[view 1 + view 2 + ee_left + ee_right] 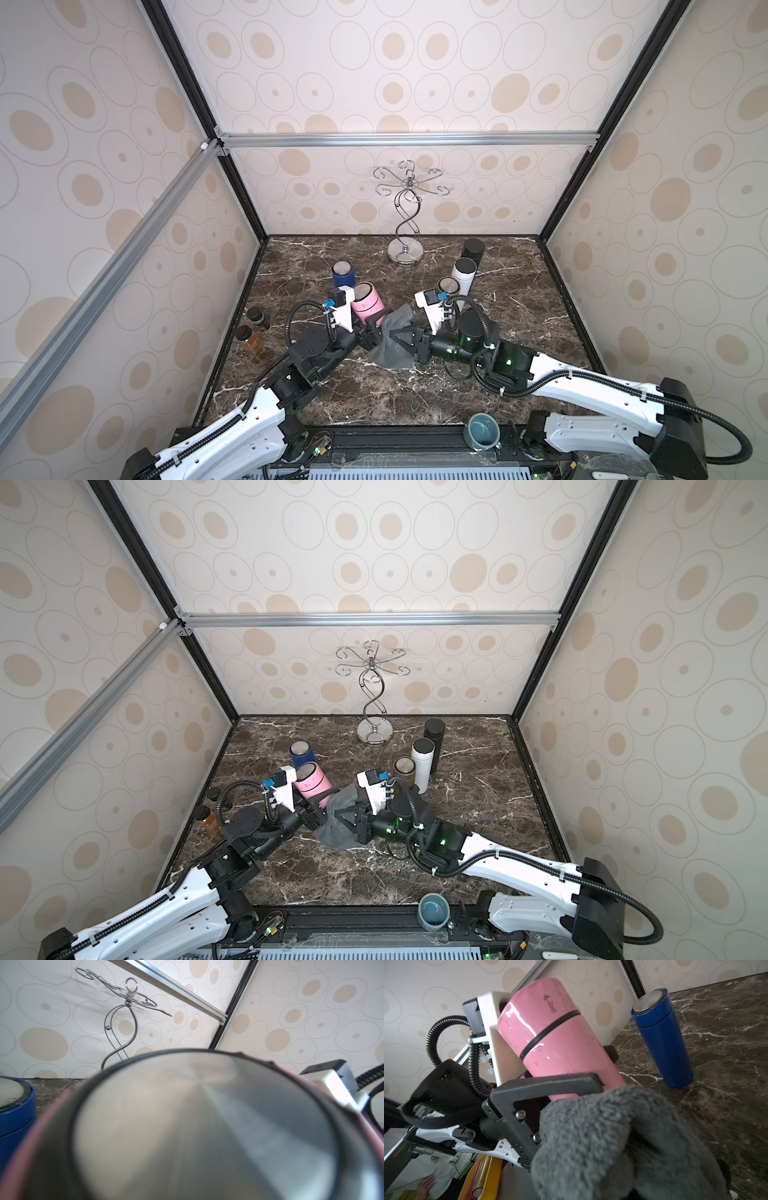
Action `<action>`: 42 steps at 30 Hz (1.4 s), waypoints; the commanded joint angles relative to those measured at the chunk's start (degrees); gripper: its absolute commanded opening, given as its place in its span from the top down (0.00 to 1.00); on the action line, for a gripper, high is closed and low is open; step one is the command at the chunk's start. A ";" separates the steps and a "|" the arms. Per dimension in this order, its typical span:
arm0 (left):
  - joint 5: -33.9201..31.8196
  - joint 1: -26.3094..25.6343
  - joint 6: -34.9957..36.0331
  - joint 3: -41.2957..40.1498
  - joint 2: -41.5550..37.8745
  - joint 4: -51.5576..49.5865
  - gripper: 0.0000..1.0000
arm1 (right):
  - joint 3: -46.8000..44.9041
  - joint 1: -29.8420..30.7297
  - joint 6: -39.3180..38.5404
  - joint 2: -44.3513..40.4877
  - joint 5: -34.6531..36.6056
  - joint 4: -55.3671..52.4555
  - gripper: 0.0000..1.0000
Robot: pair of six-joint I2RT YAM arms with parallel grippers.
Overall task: Wipe the surface of the thermos
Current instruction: Wipe the dirt from the surface of the thermos.
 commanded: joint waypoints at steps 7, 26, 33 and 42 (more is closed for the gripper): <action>0.04 -0.93 -3.61 2.30 -3.04 10.88 1.00 | -5.01 4.55 -0.01 -1.09 8.41 -9.34 1.00; -5.21 -0.93 -6.61 3.64 0.92 10.92 1.00 | 11.77 14.31 -17.46 13.16 31.69 -11.68 1.00; -6.66 -0.93 -4.14 4.41 -2.50 7.71 1.00 | 6.46 14.24 -11.49 11.21 38.37 -16.34 1.00; -6.03 -0.22 3.59 5.77 -5.04 2.79 1.00 | 0.93 13.01 -8.54 -7.31 27.71 -17.57 1.00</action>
